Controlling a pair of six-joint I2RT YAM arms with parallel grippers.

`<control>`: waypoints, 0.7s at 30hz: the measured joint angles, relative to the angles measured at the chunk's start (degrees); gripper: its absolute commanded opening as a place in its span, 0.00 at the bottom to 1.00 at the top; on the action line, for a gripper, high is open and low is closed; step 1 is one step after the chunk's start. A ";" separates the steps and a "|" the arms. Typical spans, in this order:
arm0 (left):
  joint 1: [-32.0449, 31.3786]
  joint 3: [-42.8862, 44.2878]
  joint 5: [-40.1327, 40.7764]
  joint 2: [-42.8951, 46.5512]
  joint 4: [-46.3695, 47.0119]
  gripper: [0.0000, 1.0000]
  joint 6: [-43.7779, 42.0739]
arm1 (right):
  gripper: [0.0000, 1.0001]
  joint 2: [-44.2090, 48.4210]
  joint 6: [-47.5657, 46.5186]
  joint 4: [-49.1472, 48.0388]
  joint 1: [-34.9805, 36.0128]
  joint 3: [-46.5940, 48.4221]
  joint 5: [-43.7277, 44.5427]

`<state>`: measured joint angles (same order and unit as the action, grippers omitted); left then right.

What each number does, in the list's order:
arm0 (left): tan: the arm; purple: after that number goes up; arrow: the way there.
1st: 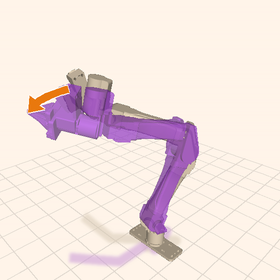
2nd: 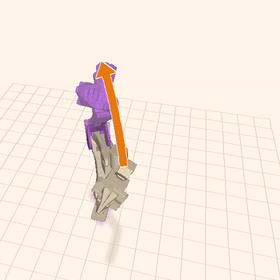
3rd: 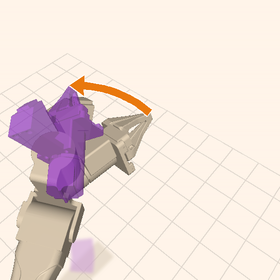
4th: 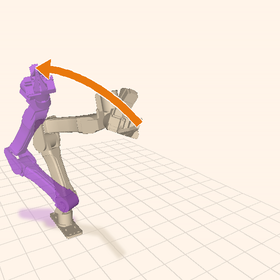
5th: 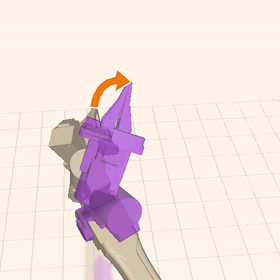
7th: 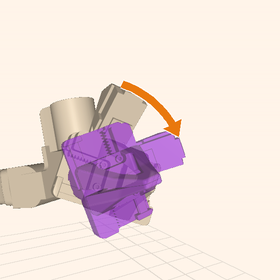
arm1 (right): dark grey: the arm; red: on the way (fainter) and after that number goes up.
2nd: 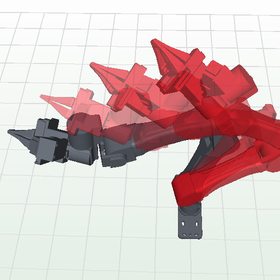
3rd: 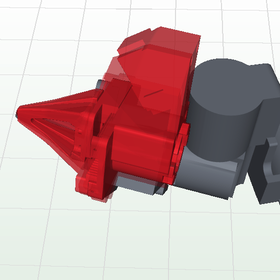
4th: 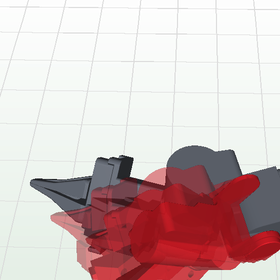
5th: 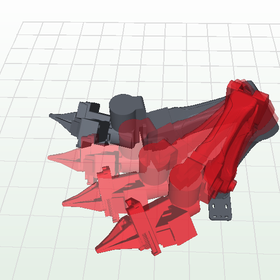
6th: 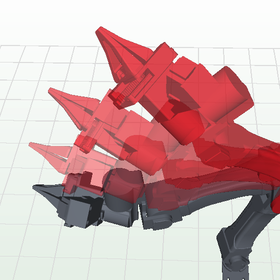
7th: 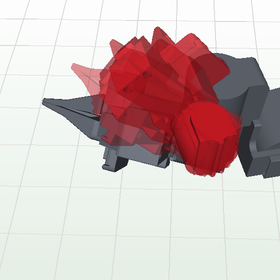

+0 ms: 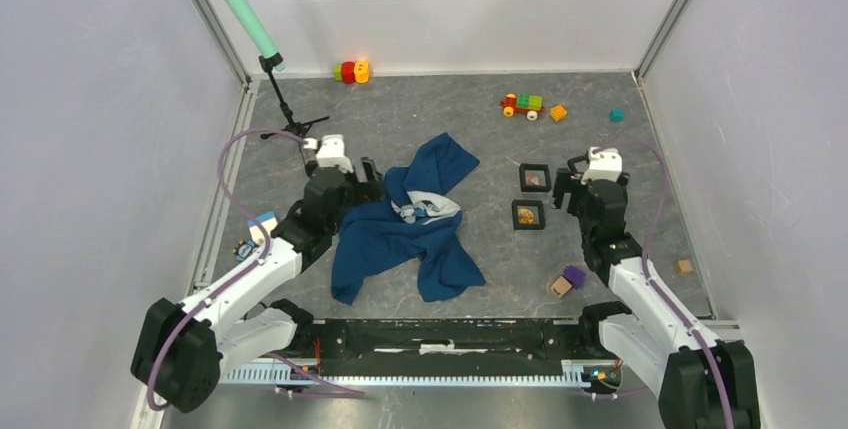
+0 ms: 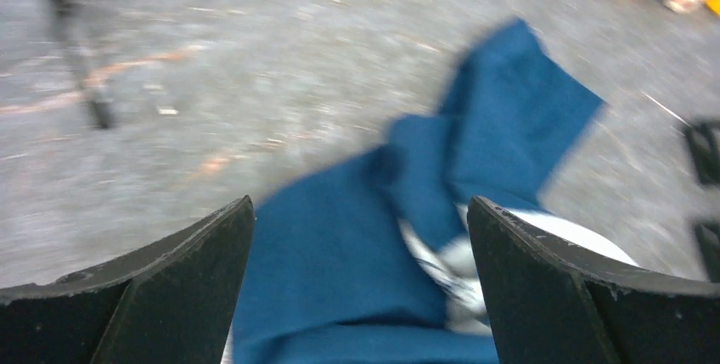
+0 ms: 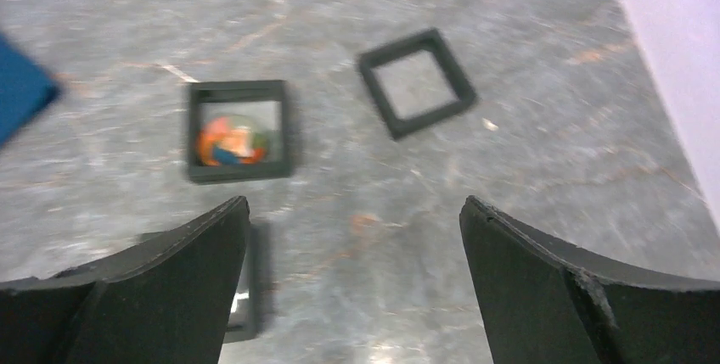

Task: Remove the brooch from the garment

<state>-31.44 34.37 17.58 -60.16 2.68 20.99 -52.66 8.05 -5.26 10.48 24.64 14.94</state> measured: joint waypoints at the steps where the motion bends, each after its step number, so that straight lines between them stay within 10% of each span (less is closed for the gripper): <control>1: 2.71 -2.56 1.51 1.36 2.86 1.00 -1.25 | 0.98 1.42 -0.70 -2.89 -0.68 -2.86 1.81; 9: 12.02 -16.31 7.82 0.68 20.72 1.00 -12.44 | 0.98 3.19 -8.48 -22.43 -5.29 -17.70 7.93; 21: 23.17 -22.38 1.14 -22.38 54.31 1.00 -19.30 | 0.98 -16.24 -11.58 -65.42 -12.39 -24.11 -5.77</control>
<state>-8.27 11.99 18.72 -82.54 56.99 1.69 -68.90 -3.53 -70.67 -1.91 0.54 9.17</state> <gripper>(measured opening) 0.971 0.979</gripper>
